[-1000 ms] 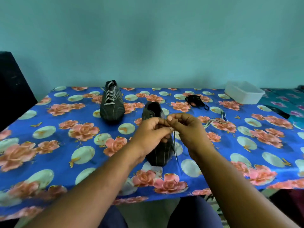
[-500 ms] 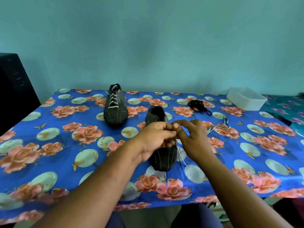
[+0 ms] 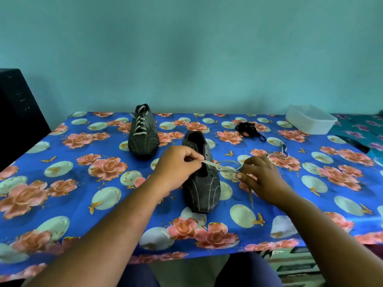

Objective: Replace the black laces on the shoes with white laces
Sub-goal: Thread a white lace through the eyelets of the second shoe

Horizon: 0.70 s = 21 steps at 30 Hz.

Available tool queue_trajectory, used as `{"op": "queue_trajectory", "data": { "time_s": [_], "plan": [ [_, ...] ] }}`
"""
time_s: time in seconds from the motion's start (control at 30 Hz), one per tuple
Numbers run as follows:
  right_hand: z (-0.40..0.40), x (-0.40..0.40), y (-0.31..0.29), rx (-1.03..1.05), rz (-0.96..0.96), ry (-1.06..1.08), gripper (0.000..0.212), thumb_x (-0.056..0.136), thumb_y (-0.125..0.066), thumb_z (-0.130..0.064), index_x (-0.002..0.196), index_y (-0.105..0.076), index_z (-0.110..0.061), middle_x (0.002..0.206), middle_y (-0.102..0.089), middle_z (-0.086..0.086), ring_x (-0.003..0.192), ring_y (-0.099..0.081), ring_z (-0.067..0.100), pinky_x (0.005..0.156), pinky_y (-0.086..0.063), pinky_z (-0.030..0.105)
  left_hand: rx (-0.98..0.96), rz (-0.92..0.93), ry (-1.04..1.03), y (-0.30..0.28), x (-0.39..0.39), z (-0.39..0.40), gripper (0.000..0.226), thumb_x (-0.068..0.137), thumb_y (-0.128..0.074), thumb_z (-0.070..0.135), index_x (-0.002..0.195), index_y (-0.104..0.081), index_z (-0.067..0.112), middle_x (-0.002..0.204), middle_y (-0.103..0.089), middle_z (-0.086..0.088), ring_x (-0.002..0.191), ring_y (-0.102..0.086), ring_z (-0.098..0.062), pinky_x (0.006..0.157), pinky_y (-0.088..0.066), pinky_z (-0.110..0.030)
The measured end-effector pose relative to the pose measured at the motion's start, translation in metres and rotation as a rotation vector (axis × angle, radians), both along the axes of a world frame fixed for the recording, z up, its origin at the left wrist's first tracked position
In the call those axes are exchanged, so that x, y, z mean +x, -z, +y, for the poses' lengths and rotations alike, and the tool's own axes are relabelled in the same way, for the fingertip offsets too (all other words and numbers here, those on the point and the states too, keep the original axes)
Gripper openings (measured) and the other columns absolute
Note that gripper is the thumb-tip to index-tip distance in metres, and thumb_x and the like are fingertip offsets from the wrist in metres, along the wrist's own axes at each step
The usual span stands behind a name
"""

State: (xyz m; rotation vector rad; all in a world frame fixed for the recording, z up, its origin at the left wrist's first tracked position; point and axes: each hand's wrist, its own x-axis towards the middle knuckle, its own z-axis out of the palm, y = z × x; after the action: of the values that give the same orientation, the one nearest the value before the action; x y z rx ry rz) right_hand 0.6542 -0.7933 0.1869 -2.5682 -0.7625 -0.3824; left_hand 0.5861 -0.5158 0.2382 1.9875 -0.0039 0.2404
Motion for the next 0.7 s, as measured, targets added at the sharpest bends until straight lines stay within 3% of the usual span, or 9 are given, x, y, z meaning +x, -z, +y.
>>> {"op": "queue_trajectory", "data": {
  "time_s": [0.03, 0.1, 0.2, 0.27, 0.37, 0.5, 0.63, 0.7],
  "plan": [
    [-0.01, 0.004, 0.0, -0.061, -0.021, 0.036, 0.056, 0.09, -0.028, -0.082, 0.091, -0.067, -0.041, 0.107, -0.054, -0.013, 0.114, -0.049, 0.027, 0.094, -0.04, 0.05, -0.006, 0.016, -0.001, 0.003, -0.001, 0.003, 0.012, 0.088, -0.075, 0.016, 0.089, -0.079, 0.027, 0.071, -0.072, 0.011, 0.06, -0.067, -0.011, 0.06, -0.056, -0.038],
    [-0.022, 0.01, -0.008, -0.187, -0.016, 0.105, 0.068, 0.089, -0.024, -0.082, 0.101, -0.072, -0.035, 0.116, -0.057, -0.007, 0.123, -0.045, 0.027, 0.101, -0.034, 0.052, -0.055, 0.056, 0.002, 0.008, -0.005, 0.007, 0.014, 0.089, -0.074, 0.013, 0.088, -0.079, 0.026, 0.064, -0.068, 0.011, 0.051, -0.059, -0.007, 0.053, -0.05, -0.033],
    [-0.022, 0.008, -0.028, -0.371, 0.04, 0.219, 0.06, 0.084, -0.03, -0.078, 0.115, -0.068, -0.042, 0.139, -0.049, -0.005, 0.14, -0.03, 0.025, 0.111, -0.024, 0.053, -0.139, 0.082, 0.017, 0.013, -0.008, 0.013, 0.018, 0.088, -0.076, 0.011, 0.09, -0.079, 0.029, 0.074, -0.072, 0.003, 0.063, -0.064, -0.013, 0.058, -0.055, -0.033],
    [-0.005, -0.001, -0.042, -0.289, -0.012, 0.2, 0.062, 0.085, -0.031, -0.083, 0.119, -0.065, -0.044, 0.144, -0.046, -0.005, 0.142, -0.029, 0.025, 0.111, -0.026, 0.054, -0.135, 0.073, 0.071, 0.013, -0.01, 0.016, 0.025, 0.089, -0.076, 0.011, 0.106, -0.075, 0.029, 0.081, -0.073, -0.001, 0.065, -0.063, -0.015, 0.06, -0.055, -0.035],
    [0.044, -0.023, -0.056, -0.049, -0.06, -0.028, 0.064, 0.089, -0.026, -0.08, 0.124, -0.064, -0.042, 0.136, -0.053, -0.006, 0.134, -0.039, 0.022, 0.104, -0.036, 0.051, -0.076, 0.05, 0.143, 0.009, -0.013, 0.019, 0.04, 0.09, -0.075, 0.009, 0.124, -0.062, 0.026, 0.086, -0.075, 0.0, 0.063, -0.062, -0.006, 0.06, -0.055, -0.031],
    [0.095, -0.037, -0.059, -0.19, 0.003, -0.209, 0.054, 0.094, -0.026, -0.07, 0.126, -0.061, -0.044, 0.128, -0.055, -0.012, 0.127, -0.038, 0.017, 0.095, -0.034, 0.043, 0.036, -0.005, 0.187, -0.003, -0.023, 0.026, 0.043, 0.089, -0.075, 0.008, 0.124, -0.056, 0.026, 0.085, -0.076, 0.001, 0.066, -0.068, -0.008, 0.063, -0.054, -0.025],
    [0.114, -0.037, -0.057, -0.2, 0.006, -0.232, 0.028, 0.101, -0.043, -0.053, 0.111, -0.064, -0.037, 0.111, -0.053, -0.015, 0.119, -0.039, 0.016, 0.092, -0.032, 0.042, 0.111, -0.066, 0.093, -0.008, -0.032, 0.042, 0.04, 0.089, -0.074, 0.011, 0.121, -0.059, 0.03, 0.088, -0.076, 0.005, 0.069, -0.065, -0.009, 0.068, -0.049, -0.021],
    [0.119, -0.037, -0.052, -0.118, 0.03, -0.253, 0.02, 0.102, -0.046, -0.049, 0.096, -0.06, -0.036, 0.095, -0.051, -0.019, 0.111, -0.043, 0.015, 0.092, -0.035, 0.044, 0.02, -0.067, 0.042, -0.008, -0.037, 0.049, 0.032, 0.092, -0.073, 0.013, 0.118, -0.063, 0.028, 0.091, -0.076, -0.001, 0.08, -0.068, -0.022, 0.072, -0.05, -0.023]
  ]
}}
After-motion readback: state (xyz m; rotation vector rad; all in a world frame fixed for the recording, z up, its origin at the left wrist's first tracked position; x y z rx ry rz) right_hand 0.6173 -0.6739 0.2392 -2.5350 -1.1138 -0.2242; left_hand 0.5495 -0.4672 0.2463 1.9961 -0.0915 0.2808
